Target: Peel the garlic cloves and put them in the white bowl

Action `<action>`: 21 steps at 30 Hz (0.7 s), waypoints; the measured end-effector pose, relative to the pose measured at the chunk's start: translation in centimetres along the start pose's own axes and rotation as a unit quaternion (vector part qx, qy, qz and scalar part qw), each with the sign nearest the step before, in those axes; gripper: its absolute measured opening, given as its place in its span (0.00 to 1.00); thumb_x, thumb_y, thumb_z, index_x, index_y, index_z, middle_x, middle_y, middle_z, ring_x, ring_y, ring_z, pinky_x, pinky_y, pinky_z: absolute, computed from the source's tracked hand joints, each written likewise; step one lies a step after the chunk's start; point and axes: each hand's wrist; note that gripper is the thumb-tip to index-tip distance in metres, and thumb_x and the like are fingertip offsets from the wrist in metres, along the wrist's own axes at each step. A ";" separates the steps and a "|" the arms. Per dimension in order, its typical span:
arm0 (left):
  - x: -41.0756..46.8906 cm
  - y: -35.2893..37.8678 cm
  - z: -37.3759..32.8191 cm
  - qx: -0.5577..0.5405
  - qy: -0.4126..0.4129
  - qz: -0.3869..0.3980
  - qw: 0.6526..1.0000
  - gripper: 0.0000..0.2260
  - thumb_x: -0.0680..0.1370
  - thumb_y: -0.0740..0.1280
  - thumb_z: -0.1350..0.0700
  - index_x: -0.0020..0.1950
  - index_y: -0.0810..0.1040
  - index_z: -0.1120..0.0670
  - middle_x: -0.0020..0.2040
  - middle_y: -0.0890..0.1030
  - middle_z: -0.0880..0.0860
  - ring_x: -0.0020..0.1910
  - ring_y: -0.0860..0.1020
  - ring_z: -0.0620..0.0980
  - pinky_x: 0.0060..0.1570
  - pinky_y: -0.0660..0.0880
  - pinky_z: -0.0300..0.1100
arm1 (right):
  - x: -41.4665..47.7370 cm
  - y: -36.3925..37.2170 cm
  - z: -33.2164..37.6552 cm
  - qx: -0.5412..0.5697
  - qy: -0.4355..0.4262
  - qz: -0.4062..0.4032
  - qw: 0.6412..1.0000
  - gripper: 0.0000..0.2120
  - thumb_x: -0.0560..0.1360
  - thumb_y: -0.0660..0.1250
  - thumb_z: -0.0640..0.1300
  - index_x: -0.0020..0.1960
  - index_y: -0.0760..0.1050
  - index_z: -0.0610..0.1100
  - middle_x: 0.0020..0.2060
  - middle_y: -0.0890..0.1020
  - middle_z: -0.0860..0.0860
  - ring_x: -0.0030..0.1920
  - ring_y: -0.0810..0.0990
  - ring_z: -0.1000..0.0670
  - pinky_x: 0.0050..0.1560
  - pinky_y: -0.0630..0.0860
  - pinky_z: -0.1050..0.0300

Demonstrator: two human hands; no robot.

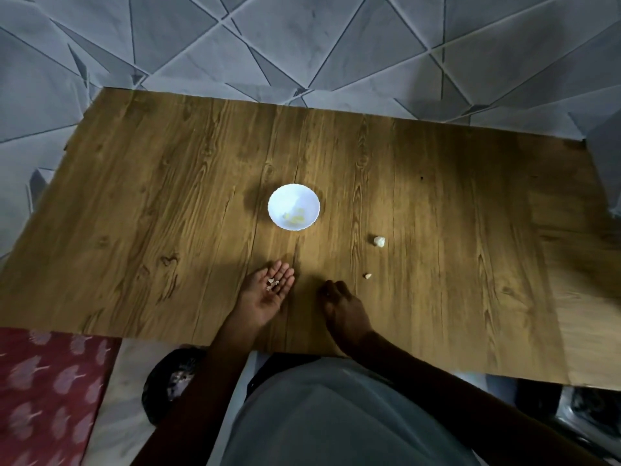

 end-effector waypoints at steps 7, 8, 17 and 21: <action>-1.4 -1.1 0.5 -0.023 0.027 -0.014 0.999 0.15 0.83 0.52 0.58 0.51 0.76 0.61 0.59 0.78 0.58 0.69 0.71 0.55 0.61 0.70 0.48 | -2.0 -0.1 3.5 0.066 -0.153 0.016 0.986 0.10 0.61 0.77 0.38 0.42 0.81 0.40 0.41 0.83 0.45 0.40 0.82 0.46 0.26 0.74 0.62; -1.7 -1.4 0.5 -0.023 0.030 -0.019 0.999 0.14 0.83 0.52 0.58 0.51 0.76 0.61 0.58 0.78 0.57 0.68 0.72 0.56 0.61 0.70 0.47 | -2.1 0.0 2.7 0.086 -0.118 0.010 0.989 0.14 0.60 0.75 0.34 0.45 0.82 0.38 0.43 0.83 0.43 0.42 0.83 0.43 0.29 0.78 0.60; -3.8 -5.2 0.6 -0.066 0.035 -0.028 0.997 0.14 0.83 0.53 0.58 0.52 0.77 0.62 0.51 0.81 0.58 0.53 0.78 0.55 0.59 0.72 0.47 | -2.6 -0.2 0.6 0.102 0.108 -0.008 0.989 0.11 0.69 0.67 0.27 0.45 0.81 0.39 0.44 0.80 0.45 0.43 0.79 0.45 0.42 0.73 0.60; -4.6 -6.7 0.1 -0.067 0.027 -0.022 0.997 0.14 0.83 0.54 0.58 0.52 0.78 0.63 0.51 0.81 0.59 0.56 0.77 0.56 0.59 0.72 0.48 | -3.4 0.7 2.8 0.128 0.089 -0.013 0.988 0.05 0.71 0.71 0.34 0.46 0.83 0.40 0.45 0.81 0.45 0.44 0.79 0.46 0.44 0.72 0.60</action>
Point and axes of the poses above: each hand's wrist, its own x-axis towards the middle knuckle, its own y-axis out of the palm, z = x × y
